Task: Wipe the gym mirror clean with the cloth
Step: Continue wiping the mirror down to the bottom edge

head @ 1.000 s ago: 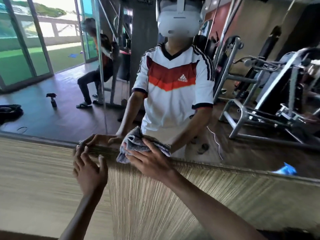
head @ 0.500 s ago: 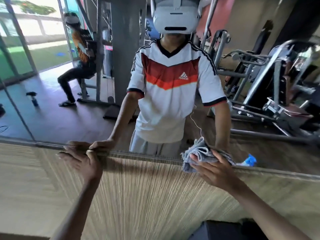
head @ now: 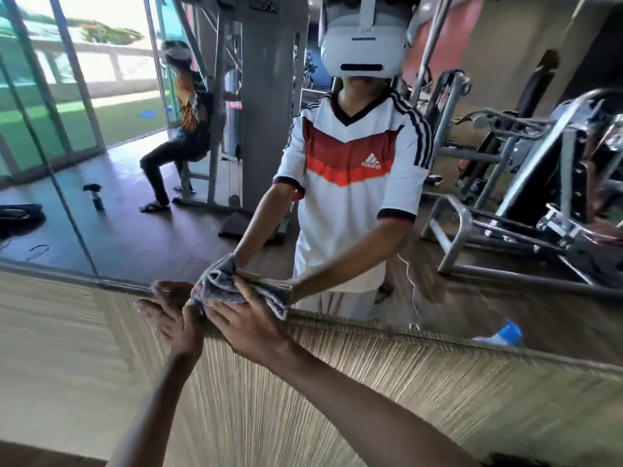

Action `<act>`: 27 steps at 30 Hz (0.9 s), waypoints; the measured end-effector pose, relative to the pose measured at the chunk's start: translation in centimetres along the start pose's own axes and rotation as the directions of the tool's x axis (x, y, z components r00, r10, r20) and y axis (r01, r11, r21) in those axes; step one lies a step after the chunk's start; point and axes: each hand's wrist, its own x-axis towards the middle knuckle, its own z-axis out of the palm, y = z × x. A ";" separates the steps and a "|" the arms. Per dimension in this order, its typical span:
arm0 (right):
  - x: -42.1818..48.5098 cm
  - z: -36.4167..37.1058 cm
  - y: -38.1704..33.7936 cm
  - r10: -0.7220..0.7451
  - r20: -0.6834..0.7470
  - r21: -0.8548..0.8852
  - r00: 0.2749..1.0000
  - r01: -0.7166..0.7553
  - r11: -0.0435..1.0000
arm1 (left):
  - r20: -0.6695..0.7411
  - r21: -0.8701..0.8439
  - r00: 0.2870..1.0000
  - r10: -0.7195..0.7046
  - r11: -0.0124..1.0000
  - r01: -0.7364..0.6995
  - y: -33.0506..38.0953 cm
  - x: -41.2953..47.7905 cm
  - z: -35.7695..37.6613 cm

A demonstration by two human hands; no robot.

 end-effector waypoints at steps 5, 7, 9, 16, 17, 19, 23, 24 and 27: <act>-0.8 -0.7 1.4 -0.023 0.040 0.062 0.999 0.020 0.998 | -0.041 0.054 0.999 0.036 0.998 -0.033 0.0 0.1 0.2; -3.6 -0.2 2.9 0.002 0.014 0.061 1.000 -0.003 0.998 | -0.075 0.060 0.997 0.015 0.998 -0.011 0.1 0.1 0.4; -8.4 0.2 5.3 0.051 0.005 0.060 0.999 -0.051 0.997 | -0.088 0.053 0.996 -0.017 0.998 0.021 0.1 -0.1 0.7; -21.6 1.4 11.3 0.120 -0.049 -0.069 0.992 -0.124 0.990 | -0.080 0.099 0.996 -0.042 0.994 0.050 0.7 0.1 1.1; -20.6 1.6 10.9 0.113 -0.069 -0.061 0.991 -0.117 0.991 | -0.073 0.118 0.996 -0.050 0.991 0.059 0.9 0.0 1.2; -17.4 1.3 9.4 0.081 -0.102 -0.031 0.991 -0.085 0.996 | -0.057 0.154 0.997 -0.058 0.986 0.066 0.7 -0.5 1.5; -12.9 1.3 6.8 0.029 -0.144 0.041 0.989 -0.024 0.999 | -0.060 0.111 0.989 -0.133 0.984 0.139 0.1 -2.9 3.7; -13.3 1.4 7.1 0.034 -0.132 0.058 0.991 -0.027 0.998 | -0.065 0.101 0.990 -0.126 0.986 0.133 0.1 -4.1 5.1; -15.8 1.7 8.8 0.008 -0.111 0.079 0.994 0.001 0.997 | -0.071 0.055 0.989 -0.131 0.989 0.135 0.9 -8.2 8.7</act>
